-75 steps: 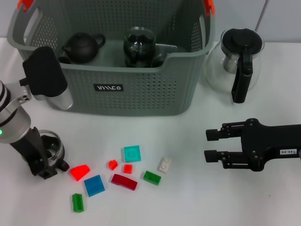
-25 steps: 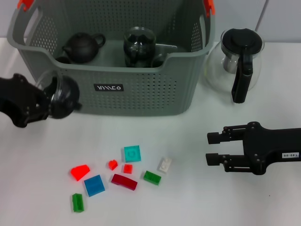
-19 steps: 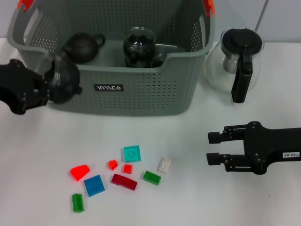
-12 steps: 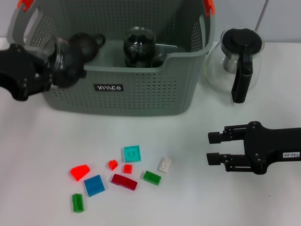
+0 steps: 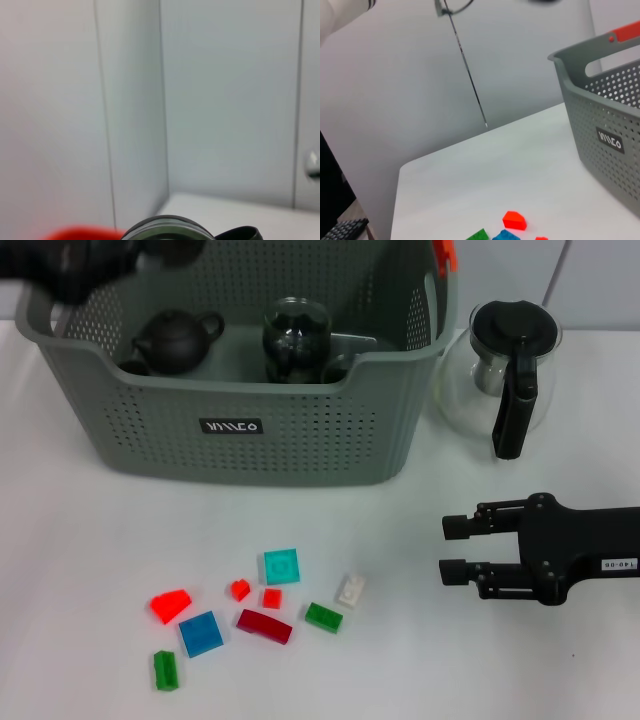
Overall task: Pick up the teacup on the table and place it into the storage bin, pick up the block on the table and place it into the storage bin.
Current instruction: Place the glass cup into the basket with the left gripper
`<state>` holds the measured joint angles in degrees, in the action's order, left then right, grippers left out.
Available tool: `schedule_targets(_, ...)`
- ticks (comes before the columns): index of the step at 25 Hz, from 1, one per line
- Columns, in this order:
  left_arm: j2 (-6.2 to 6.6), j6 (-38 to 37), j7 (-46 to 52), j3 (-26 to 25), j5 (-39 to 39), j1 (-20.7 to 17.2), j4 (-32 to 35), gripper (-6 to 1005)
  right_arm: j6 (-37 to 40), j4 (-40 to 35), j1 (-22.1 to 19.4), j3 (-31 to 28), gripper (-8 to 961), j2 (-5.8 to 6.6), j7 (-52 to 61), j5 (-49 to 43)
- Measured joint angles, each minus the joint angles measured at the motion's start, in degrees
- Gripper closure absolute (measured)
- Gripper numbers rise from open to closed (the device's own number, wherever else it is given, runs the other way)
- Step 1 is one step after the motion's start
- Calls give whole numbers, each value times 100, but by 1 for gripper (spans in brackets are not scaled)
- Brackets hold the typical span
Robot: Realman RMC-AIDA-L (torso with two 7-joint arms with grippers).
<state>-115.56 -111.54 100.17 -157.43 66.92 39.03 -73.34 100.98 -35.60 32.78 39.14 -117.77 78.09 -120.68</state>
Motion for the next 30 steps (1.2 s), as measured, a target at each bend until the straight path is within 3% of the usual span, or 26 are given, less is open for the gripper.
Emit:
schedule_targets(2,-20,413,66,227,96,103,96,969,1,0,15,-32,361,-1,-2,1)
schedule_targets(6,-120,2144,512,1182,17,265,265,969,0,0,18,-65,361,-8,-4,5)
schedule_targets(7,-120,2144,512,1182,17,265,265,969,0,0,18,-65,361,-8,-4,5)
schedule_targets(8,-175,3217,860,1778,-136,281,281,969,1,0,17,-80,361,-10,-4,7)
schedule_targets(13,-148,4311,1505,2829,-859,469,395,969,10,0,40,-176,361,-6,19,10)
schedule_targets(18,-233,4472,2462,3309,-2165,926,587,969,36,-18,51,-214,361,-10,30,10)
schedule_targets(22,-212,4367,3050,3628,-2981,1426,976,969,27,-16,59,-220,361,-10,35,10)
schedule_targets(30,-184,4562,3341,3789,-4254,2538,2359,969,27,-3,64,-223,361,-10,24,9)
